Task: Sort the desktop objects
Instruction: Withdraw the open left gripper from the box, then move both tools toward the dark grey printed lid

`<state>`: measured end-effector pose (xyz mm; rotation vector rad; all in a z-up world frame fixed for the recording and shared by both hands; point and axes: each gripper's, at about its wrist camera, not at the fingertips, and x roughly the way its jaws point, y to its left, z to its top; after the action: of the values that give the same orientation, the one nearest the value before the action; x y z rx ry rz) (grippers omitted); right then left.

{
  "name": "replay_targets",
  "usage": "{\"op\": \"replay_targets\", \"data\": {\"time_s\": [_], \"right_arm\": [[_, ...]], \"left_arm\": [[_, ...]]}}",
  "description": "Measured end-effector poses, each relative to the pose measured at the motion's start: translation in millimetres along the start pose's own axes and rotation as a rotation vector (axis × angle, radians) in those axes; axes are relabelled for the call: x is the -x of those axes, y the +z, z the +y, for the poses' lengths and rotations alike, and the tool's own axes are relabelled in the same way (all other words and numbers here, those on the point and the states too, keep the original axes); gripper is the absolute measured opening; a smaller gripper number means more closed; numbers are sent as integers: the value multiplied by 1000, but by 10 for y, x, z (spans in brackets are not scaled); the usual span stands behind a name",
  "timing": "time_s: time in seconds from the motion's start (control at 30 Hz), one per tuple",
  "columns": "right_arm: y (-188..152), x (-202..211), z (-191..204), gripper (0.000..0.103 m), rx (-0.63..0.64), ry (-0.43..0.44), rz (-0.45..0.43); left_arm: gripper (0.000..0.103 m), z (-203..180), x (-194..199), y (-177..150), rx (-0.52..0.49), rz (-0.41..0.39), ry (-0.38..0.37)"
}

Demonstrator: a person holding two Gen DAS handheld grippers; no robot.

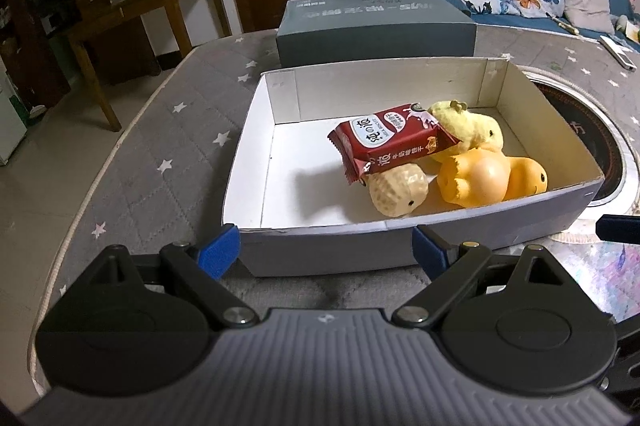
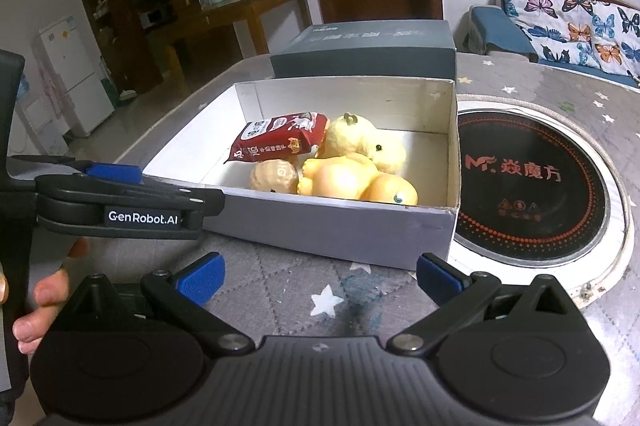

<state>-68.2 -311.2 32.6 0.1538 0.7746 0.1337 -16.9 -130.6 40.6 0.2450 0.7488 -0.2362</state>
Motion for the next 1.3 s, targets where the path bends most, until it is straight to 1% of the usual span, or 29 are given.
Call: {"op": "replay_targets", "data": {"time_s": [0.13,0.2,0.23,0.37,0.53,0.77,1.03,1.23,1.3], "right_arm": [[-1,-29,-8,103,-1,0,8],[2,-39,-14,103,-1,1,10],[4,-44,-17,103,0,0,11],[17,-66,-25,103,2,4,16],[29,-91,-28,103,5,6,21],[102,-51,-12,103,26,17,14],[352,95,9,103,73,42,-18],[734,130,-75,103,110,51,-54],[893,88,-123,103,125,38,-63]], "left_arm": [[92,8,-24,3,1,5,1],[99,1,-26,3,-2,3,4],[100,-1,-24,2,-4,1,9],[100,-11,-13,5,-13,1,-4],[100,-8,-8,25,-17,5,-1],[100,25,71,122,-23,-4,-20],[101,121,146,360,-15,-15,-72],[101,276,35,732,-6,-34,-88],[101,335,-44,866,2,-43,-75]]}}
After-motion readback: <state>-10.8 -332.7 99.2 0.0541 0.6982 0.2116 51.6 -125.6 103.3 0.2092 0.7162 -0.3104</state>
